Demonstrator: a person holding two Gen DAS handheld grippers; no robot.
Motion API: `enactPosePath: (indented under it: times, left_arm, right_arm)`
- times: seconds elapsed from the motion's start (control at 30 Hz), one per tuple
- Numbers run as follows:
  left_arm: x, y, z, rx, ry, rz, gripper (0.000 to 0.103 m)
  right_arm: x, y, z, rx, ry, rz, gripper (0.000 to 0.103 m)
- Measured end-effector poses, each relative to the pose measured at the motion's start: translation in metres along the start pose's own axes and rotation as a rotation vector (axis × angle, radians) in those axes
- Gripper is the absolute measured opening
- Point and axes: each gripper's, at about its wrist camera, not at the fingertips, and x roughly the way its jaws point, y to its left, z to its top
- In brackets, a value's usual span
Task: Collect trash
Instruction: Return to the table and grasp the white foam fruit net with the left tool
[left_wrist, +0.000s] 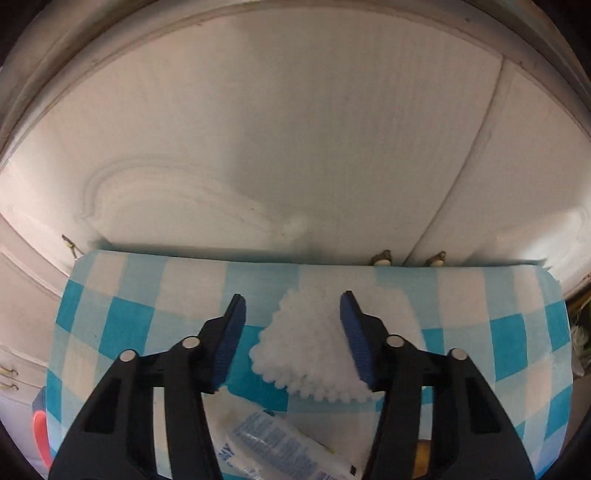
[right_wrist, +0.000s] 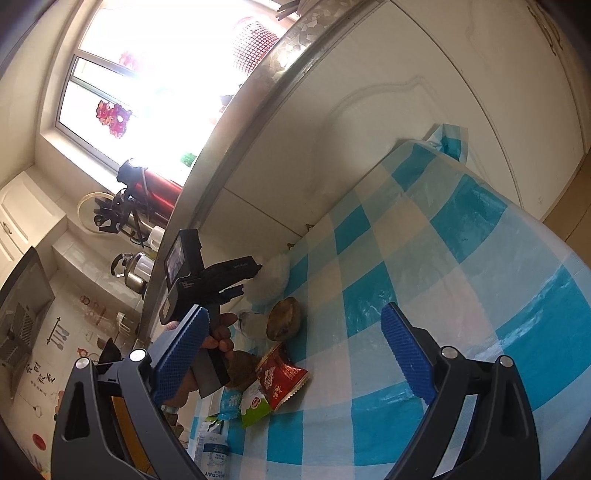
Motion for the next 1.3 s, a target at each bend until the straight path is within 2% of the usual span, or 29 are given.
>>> enactPosePath:
  times: [0.1, 0.2, 0.3, 0.63, 0.87, 0.93, 1.03, 1.07, 1.1, 1.13, 1.23, 1.3]
  left_arm:
    - [-0.005, -0.005, -0.006, 0.045, 0.016, 0.008, 0.032]
    - [-0.015, -0.01, -0.017, 0.093, 0.025, 0.006, 0.025]
    - [-0.025, -0.003, -0.031, 0.081, 0.051, -0.041, 0.024]
    - [-0.069, 0.01, -0.082, 0.123, 0.084, -0.119, 0.021]
    - [-0.094, 0.004, -0.116, 0.151, 0.096, -0.215, 0.021]
    - [-0.098, 0.003, -0.126, 0.159, 0.094, -0.248, 0.023]
    - [-0.104, 0.002, -0.131, 0.165, 0.069, -0.281, 0.033]
    - [-0.106, 0.002, -0.13, 0.163, 0.065, -0.295, 0.041]
    - [-0.103, -0.002, -0.13, 0.169, 0.066, -0.297, 0.059]
    - [-0.103, -0.003, -0.129, 0.178, 0.065, -0.296, 0.066]
    - [-0.106, -0.004, -0.132, 0.205, 0.046, -0.363, 0.07]
    - [-0.112, -0.006, -0.135, 0.236, 0.034, -0.394, 0.08]
  right_arm:
    - [0.001, -0.001, 0.0, 0.001, 0.003, -0.004, 0.093]
    - [0.003, -0.002, 0.0, 0.005, 0.016, -0.009, 0.093]
    - [0.004, -0.001, -0.001, -0.002, 0.017, -0.017, 0.093]
    - [0.008, 0.009, -0.004, -0.071, 0.036, -0.044, 0.093]
    - [0.021, 0.017, -0.012, -0.152, 0.098, -0.082, 0.093]
    - [0.026, 0.018, -0.014, -0.172, 0.12, -0.118, 0.093]
    - [0.033, 0.02, -0.018, -0.197, 0.149, -0.147, 0.093]
    - [0.036, 0.02, -0.019, -0.205, 0.16, -0.161, 0.093]
    - [0.038, 0.02, -0.019, -0.209, 0.168, -0.177, 0.093]
    - [0.04, 0.02, -0.02, -0.214, 0.178, -0.191, 0.093]
    - [0.043, 0.02, -0.022, -0.226, 0.195, -0.204, 0.093]
    - [0.044, 0.023, -0.022, -0.255, 0.188, -0.247, 0.093]
